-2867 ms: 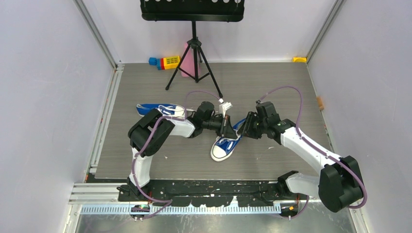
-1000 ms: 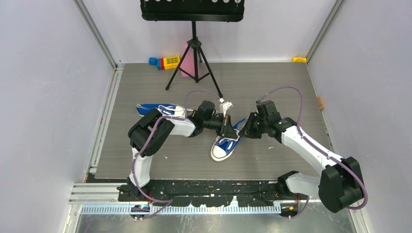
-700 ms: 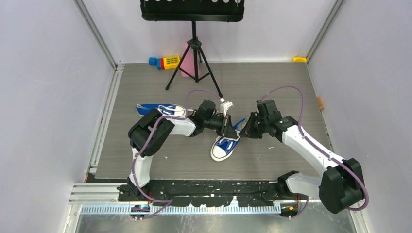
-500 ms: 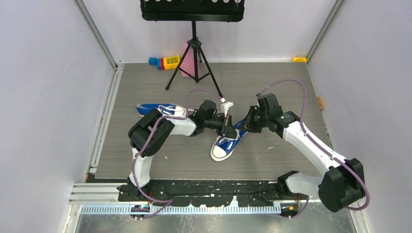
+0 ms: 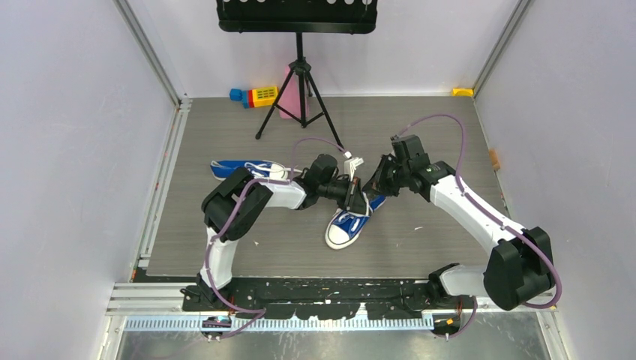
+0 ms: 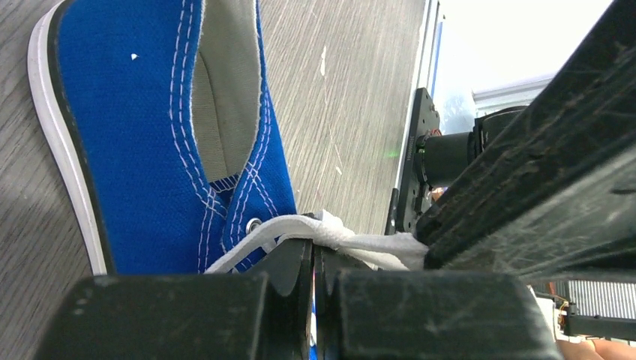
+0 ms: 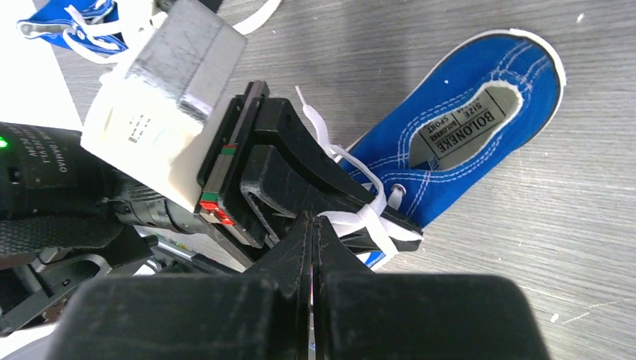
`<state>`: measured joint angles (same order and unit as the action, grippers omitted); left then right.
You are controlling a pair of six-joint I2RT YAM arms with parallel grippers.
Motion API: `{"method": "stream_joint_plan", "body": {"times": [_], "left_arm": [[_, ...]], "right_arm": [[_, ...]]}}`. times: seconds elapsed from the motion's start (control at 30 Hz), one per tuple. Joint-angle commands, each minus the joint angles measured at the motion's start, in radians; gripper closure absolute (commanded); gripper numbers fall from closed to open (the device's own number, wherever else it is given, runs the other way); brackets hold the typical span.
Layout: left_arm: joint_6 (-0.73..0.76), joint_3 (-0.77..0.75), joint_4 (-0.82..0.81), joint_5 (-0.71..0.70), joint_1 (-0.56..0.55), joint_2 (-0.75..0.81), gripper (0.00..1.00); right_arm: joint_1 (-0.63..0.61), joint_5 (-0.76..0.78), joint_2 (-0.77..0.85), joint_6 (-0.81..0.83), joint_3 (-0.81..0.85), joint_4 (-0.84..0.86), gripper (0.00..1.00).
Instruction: Tie the shoes
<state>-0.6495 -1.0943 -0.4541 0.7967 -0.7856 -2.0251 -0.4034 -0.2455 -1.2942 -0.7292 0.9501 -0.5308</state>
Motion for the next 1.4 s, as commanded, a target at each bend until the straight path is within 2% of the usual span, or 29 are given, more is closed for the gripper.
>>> {"method": "stream_joint_plan", "body": {"times": [0.0, 0.17, 0.43, 0.9, 1.17, 1.37], "left_arm": [[-0.051, -0.025, -0.065, 0.032, -0.003, -0.024, 1.00], [-0.155, -0.014, -0.185, 0.060, 0.003, -0.062, 1.00], [-0.189, -0.016, -0.196, 0.083, 0.021, -0.091, 1.00], [-0.202, -0.021, -0.202, 0.103, 0.034, -0.106, 1.00], [-0.206, -0.021, -0.211, 0.105, 0.034, -0.107, 1.00], [-0.208, -0.020, -0.214, 0.109, 0.034, -0.111, 1.00]], "right_arm": [[0.009, -0.018, 0.010, -0.017, 0.003, 0.110, 1.00], [0.022, -0.084, 0.004, -0.075, -0.074, 0.236, 1.00], [0.041, -0.095, 0.017, -0.081, -0.095, 0.276, 1.00], [0.121, -0.039, 0.200, -0.034, -0.211, 0.198, 0.56], [0.142, 0.017, 0.307, -0.068, -0.329, 0.170, 0.53], [0.149, 0.064, 0.397, -0.074, -0.385, 0.168, 0.45]]}}
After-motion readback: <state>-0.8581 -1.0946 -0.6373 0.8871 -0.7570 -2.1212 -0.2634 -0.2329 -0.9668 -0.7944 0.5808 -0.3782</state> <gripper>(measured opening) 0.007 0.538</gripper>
